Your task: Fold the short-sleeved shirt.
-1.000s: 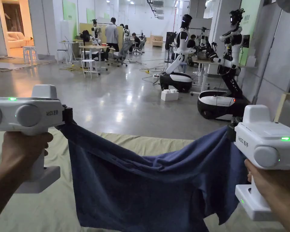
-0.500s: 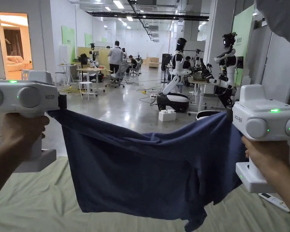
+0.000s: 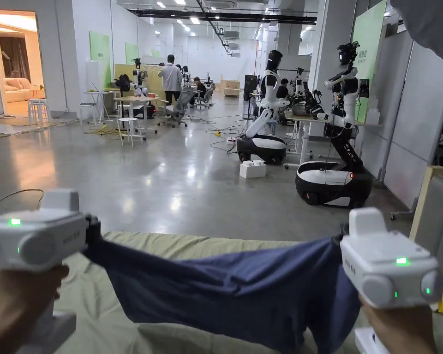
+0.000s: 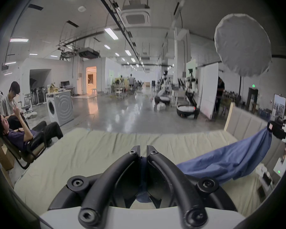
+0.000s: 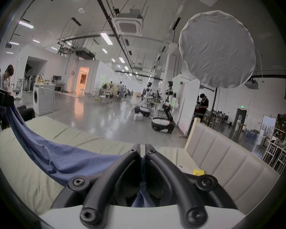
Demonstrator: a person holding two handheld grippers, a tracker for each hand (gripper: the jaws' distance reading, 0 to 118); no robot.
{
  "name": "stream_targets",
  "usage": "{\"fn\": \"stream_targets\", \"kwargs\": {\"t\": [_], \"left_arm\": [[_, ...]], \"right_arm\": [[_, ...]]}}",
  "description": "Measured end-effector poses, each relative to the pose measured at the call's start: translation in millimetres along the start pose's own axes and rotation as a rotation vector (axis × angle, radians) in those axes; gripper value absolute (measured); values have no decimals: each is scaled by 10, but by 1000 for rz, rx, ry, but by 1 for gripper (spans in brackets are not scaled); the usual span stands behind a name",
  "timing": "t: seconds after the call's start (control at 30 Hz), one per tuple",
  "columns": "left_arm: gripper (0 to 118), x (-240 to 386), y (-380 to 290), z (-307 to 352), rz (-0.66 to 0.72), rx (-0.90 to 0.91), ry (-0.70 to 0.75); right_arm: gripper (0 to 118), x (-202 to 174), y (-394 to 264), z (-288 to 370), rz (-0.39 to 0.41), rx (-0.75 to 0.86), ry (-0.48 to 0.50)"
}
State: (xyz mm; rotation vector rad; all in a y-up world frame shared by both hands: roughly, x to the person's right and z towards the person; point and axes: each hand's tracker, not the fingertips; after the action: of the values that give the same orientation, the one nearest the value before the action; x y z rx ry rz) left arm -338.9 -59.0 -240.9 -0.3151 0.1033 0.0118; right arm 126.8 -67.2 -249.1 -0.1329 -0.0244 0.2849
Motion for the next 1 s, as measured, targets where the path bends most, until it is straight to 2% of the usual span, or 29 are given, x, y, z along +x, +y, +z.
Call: {"fn": "stream_targets", "kwargs": {"t": [0.13,0.17,0.23,0.27,0.43,0.53,0.57,0.8,0.9,1.0], "left_arm": [[7,-52,-794,249,3,-88,-16],[7,-75,-973,364,23,-95,-24],[7,-143,-1375,537,14,-117,-21],[7,-159,-1490,597,16,-125,-19],[7,-224,-2197,1120,81,-228,-10],[7,-200,-2490,1323,69,-301,-1],[7,-208,-2589,1369,67,-314,-2],[7,-160,-3106,1556,63,-517,46],[7,-104,-3284,1525,-1,-593,46],[7,-76,-3397,1473,14,-634,38]], "right_arm": [[4,-97,-573,426,14,-22,0],[4,-106,-759,549,-3,-83,25],[4,-130,-1010,813,16,-69,5],[4,-131,-1161,915,-15,-123,18],[4,-180,-1760,1480,-20,-211,21],[4,-214,-2063,1700,-29,-263,22],[4,-237,-2148,1763,-8,-256,15],[4,-291,-2658,1873,-32,-384,2],[4,-286,-2819,1876,-72,-481,3],[5,-319,-2920,1870,-48,-469,10]]}}
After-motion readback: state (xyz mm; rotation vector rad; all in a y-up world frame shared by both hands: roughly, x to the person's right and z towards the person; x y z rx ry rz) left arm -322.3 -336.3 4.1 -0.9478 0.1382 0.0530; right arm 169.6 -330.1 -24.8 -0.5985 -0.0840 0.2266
